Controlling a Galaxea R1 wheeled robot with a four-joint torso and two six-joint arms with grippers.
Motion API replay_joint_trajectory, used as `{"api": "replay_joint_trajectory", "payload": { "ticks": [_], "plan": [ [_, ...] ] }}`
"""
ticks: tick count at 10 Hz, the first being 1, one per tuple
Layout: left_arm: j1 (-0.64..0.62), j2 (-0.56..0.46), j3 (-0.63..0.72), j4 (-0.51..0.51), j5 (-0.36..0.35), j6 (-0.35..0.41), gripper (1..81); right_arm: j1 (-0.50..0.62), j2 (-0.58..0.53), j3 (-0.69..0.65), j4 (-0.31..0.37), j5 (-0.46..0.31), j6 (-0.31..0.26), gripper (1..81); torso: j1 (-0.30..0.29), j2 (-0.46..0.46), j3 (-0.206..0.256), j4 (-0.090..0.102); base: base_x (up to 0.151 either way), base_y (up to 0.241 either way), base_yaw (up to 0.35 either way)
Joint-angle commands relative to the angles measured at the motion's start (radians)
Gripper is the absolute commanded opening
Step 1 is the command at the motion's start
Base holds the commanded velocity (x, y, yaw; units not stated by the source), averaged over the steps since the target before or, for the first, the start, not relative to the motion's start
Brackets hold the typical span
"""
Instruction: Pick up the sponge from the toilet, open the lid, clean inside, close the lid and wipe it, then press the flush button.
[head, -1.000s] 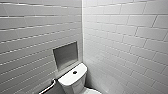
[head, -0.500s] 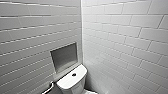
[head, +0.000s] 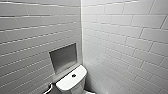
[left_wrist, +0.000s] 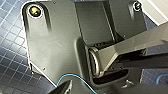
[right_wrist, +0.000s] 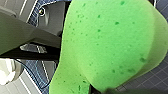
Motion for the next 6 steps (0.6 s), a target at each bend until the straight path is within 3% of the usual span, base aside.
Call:
{"api": "replay_joint_trajectory", "payload": {
  "ticks": [1,3,6],
  "plan": [
    [-0.031,-0.006,0.018,-0.006,0.047,-0.002,81.1,0.018,-0.023,0.026,0.013,-0.071,-0.003,1.0,0.0,0.0,0.0,0.0,0.0,0.0,0.0],
    [-0.037,-0.047,0.073,-0.007,-0.002,-0.004,81.1,0.02,-0.063,0.089,0.015,-0.068,0.003,1.0,0.0,0.0,0.0,0.0,0.0,0.0,0.0],
    [-0.076,-0.185,0.298,-0.032,-0.001,-0.005,81.1,0.009,-0.18,0.266,0.015,-0.016,0.003,1.0,0.0,0.0,0.0,0.0,0.0,0.0,0.0]
  ]
}}
